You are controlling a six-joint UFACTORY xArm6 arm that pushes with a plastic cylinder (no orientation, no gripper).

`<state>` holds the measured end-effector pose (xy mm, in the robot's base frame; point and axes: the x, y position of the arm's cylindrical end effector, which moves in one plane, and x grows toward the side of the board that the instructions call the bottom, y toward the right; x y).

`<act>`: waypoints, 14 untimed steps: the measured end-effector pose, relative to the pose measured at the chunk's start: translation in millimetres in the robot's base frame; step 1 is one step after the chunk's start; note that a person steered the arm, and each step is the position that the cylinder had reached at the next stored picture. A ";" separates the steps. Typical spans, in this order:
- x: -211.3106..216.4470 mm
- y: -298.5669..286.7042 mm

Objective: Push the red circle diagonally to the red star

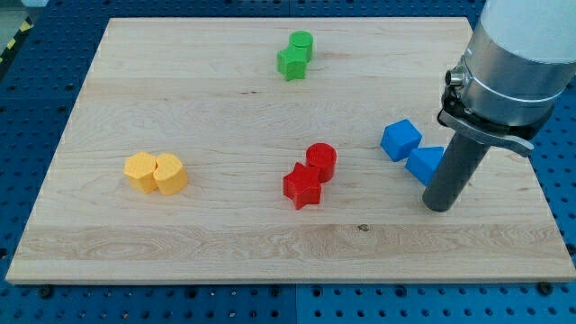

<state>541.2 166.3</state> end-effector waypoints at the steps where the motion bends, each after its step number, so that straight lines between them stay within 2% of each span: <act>1: 0.0 0.0; 2: 0.7 0.0; 3: 25.1 0.0; 4: 28.1 -2.5; 5: 22.1 -31.7; 6: -2.9 -63.0; 7: -21.2 -68.5; 8: -21.2 -68.5; 11: -56.4 -106.3; 14: -56.4 -125.8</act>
<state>484.8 40.6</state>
